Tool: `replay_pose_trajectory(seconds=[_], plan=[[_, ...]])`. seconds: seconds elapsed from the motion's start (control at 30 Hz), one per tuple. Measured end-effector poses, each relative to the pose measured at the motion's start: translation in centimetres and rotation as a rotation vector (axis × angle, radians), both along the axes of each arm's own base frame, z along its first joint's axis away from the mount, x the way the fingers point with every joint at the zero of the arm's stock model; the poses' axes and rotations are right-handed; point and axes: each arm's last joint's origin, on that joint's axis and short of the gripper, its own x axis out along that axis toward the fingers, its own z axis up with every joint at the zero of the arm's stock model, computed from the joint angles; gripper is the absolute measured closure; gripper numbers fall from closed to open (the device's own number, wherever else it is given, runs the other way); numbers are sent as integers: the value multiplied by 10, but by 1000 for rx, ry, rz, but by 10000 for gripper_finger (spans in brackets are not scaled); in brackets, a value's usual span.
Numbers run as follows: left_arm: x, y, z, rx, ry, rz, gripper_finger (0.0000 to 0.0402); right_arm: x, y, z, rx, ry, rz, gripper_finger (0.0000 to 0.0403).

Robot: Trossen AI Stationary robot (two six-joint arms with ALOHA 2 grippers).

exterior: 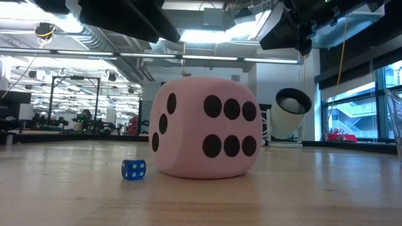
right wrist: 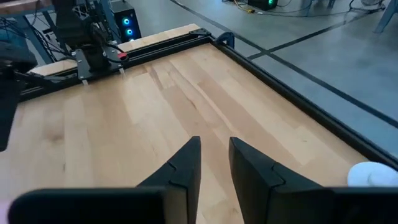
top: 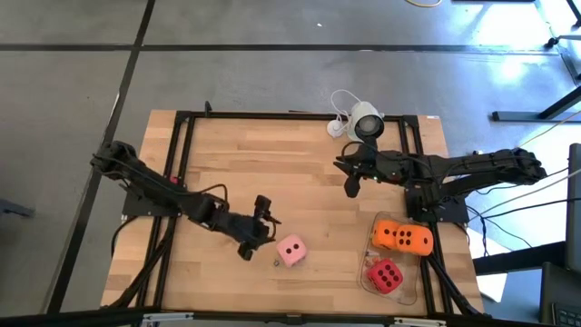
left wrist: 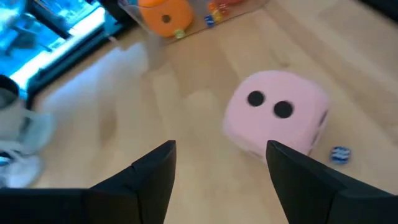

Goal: Pick & Place Dice
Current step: Put the large pink die into the transparent container

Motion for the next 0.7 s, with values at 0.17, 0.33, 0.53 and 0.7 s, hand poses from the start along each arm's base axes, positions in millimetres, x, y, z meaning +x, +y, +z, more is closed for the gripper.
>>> replay_pose_trajectory(seconds=[0.17,0.33,0.53,0.7], plan=[[-1,-17,-5,135,-18,-78,158,0,3,0,15,-6,11,310],[1,-30,-12,191,-30,-145,157,0,5,0,55,-24,0,309],[6,-44,-23,194,-46,-239,161,0,6,0,78,-36,-2,309],[11,-57,-30,260,-50,-269,160,1,6,0,101,-40,-10,309]])
